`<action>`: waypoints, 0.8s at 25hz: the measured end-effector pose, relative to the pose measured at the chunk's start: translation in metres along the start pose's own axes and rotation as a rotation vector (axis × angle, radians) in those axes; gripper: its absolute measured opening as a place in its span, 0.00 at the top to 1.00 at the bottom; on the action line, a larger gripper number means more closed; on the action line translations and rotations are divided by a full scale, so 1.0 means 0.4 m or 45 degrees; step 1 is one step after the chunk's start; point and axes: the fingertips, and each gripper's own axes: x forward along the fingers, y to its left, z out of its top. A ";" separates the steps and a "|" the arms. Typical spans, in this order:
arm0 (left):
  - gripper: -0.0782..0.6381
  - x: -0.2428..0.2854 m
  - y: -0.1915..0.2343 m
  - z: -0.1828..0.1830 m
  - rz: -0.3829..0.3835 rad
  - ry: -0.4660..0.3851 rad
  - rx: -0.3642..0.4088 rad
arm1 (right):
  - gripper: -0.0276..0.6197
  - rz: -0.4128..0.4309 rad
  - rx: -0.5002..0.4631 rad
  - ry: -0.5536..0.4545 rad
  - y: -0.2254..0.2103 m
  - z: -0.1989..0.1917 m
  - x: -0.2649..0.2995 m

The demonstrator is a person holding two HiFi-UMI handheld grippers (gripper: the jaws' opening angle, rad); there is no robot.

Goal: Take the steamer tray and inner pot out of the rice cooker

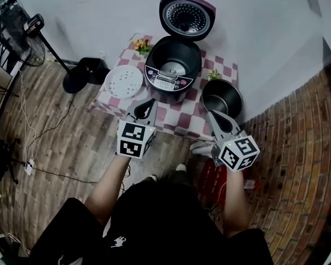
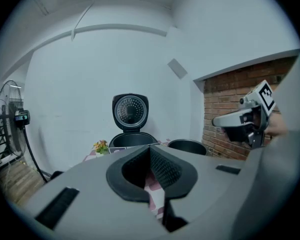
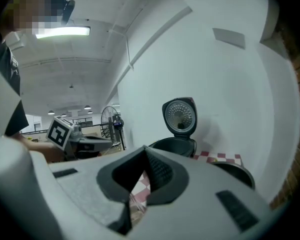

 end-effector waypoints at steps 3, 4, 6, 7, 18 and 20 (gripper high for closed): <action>0.89 -0.049 0.017 -0.005 0.056 -0.011 -0.013 | 0.95 0.055 -0.016 -0.002 0.042 0.005 -0.010; 0.89 -0.065 0.020 -0.007 0.077 -0.012 -0.018 | 0.95 0.077 -0.018 -0.006 0.052 0.006 -0.014; 0.89 -0.090 0.021 -0.009 0.120 -0.010 -0.035 | 0.95 0.119 -0.014 -0.015 0.064 0.008 -0.020; 0.89 -0.101 0.018 -0.009 0.140 -0.007 -0.043 | 0.95 0.135 -0.005 -0.020 0.064 0.009 -0.025; 0.89 -0.191 -0.131 0.008 0.262 -0.043 -0.045 | 0.95 0.140 0.069 -0.110 0.017 0.011 -0.179; 0.89 -0.206 -0.154 0.008 0.273 -0.046 -0.035 | 0.95 0.143 0.069 -0.124 0.017 0.011 -0.205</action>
